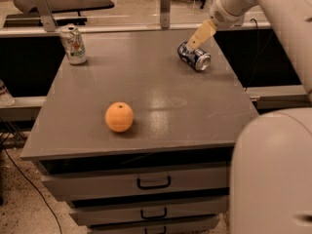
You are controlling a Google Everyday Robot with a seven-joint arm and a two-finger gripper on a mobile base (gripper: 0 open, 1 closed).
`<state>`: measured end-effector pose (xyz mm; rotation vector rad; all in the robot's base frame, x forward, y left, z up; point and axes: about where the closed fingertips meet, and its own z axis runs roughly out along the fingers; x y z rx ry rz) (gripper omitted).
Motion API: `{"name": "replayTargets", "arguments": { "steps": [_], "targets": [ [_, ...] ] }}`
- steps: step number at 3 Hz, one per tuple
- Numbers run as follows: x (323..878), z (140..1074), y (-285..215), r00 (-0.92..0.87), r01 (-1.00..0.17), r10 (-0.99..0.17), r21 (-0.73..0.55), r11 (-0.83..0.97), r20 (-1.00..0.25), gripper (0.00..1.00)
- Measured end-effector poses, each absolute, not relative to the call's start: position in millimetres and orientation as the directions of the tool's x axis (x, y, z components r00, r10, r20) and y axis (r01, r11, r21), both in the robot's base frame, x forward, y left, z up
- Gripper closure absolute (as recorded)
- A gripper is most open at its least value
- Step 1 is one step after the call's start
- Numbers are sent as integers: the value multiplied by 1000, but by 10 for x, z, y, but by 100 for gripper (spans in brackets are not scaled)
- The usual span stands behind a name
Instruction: Place pepsi can upright
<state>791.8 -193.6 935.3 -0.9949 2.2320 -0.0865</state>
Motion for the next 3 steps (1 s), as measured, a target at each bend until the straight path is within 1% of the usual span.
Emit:
{"name": "replayTargets", "arguments": {
  "steps": [1, 2, 3],
  "targets": [
    [8072, 9200, -1754, -552, -604, -598, -215, 767, -581, 0],
    [8104, 8989, -1553, -610, -606, -570, -140, 783, -551, 0],
    [8103, 8783, -1482, -650, -605, -566, -104, 789, -507, 0]
  ]
}}
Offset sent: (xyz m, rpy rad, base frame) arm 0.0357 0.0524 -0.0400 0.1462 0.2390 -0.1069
